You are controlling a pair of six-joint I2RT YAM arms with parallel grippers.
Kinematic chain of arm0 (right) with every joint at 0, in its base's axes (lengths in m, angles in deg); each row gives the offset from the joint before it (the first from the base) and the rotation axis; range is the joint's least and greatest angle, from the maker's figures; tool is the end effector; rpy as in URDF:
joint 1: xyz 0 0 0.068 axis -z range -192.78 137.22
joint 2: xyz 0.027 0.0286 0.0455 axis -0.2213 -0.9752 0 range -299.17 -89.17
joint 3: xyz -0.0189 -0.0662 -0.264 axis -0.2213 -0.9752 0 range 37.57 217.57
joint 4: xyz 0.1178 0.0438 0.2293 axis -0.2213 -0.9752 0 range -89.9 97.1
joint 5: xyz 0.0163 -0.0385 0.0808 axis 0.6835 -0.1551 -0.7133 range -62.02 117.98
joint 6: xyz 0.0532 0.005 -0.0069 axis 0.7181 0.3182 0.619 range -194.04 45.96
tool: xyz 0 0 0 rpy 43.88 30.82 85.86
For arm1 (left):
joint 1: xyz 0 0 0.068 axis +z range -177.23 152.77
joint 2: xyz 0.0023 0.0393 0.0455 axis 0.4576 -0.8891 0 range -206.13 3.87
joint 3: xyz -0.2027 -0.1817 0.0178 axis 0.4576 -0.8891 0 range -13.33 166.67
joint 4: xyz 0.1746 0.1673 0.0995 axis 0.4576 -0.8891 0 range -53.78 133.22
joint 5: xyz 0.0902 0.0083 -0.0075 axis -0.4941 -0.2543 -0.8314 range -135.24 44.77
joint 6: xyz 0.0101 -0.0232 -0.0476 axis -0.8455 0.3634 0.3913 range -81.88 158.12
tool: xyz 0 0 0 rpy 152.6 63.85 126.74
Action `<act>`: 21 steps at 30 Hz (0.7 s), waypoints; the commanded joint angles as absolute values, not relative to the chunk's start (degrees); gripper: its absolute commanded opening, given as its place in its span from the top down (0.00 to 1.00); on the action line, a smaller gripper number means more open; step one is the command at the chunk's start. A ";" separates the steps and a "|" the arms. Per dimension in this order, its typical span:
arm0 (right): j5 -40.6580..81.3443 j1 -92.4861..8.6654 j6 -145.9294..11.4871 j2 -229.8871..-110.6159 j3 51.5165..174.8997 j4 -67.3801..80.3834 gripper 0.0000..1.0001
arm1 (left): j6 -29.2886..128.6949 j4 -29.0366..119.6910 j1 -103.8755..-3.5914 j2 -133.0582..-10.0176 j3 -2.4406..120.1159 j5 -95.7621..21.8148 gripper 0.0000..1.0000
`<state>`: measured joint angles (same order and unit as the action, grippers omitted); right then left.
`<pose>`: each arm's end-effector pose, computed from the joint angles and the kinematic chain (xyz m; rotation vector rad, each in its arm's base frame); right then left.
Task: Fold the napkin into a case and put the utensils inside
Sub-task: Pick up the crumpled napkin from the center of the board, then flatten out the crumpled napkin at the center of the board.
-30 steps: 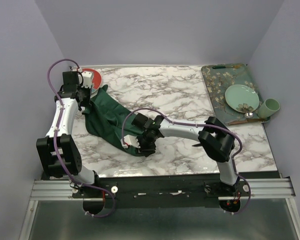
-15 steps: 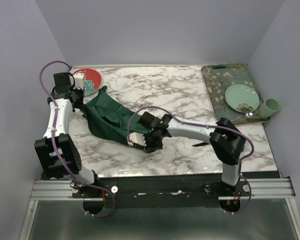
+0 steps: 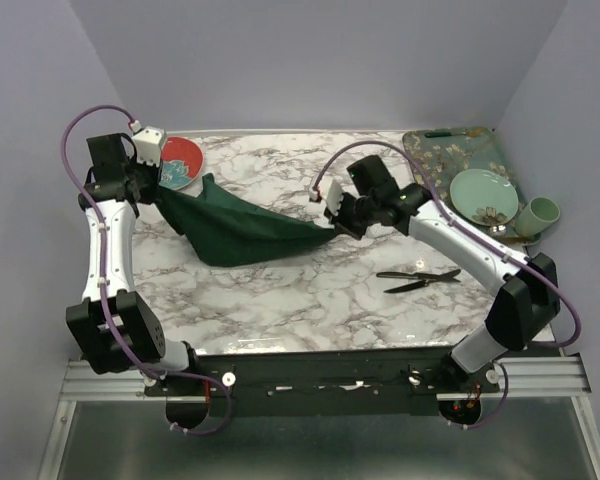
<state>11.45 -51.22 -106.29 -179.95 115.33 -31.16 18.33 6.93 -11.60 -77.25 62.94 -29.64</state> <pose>0.2628 0.2214 0.2964 -1.5216 1.9291 0.4025 0.3011 0.0744 0.3422 0.2217 2.2462 0.0175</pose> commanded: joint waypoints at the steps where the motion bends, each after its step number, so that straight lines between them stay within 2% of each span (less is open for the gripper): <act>1: 14.71 -47.68 -102.52 -175.75 123.69 -29.99 0.99 | 16.50 6.05 -11.68 -74.62 71.81 -23.79 1.00; 8: 21.21 -45.48 -102.33 -172.58 137.40 -30.25 0.99 | 12.46 3.76 -14.66 -69.62 78.69 -20.72 1.00; 14: 22.36 -45.57 -105.58 -169.16 146.19 -36.92 0.99 | 12.89 4.72 -15.90 -59.16 75.97 -21.59 1.00; 21: 20.17 -45.83 -108.84 -160.02 150.33 -40.62 0.99 | 13.60 7.19 -15.90 -42.13 70.96 -19.57 1.00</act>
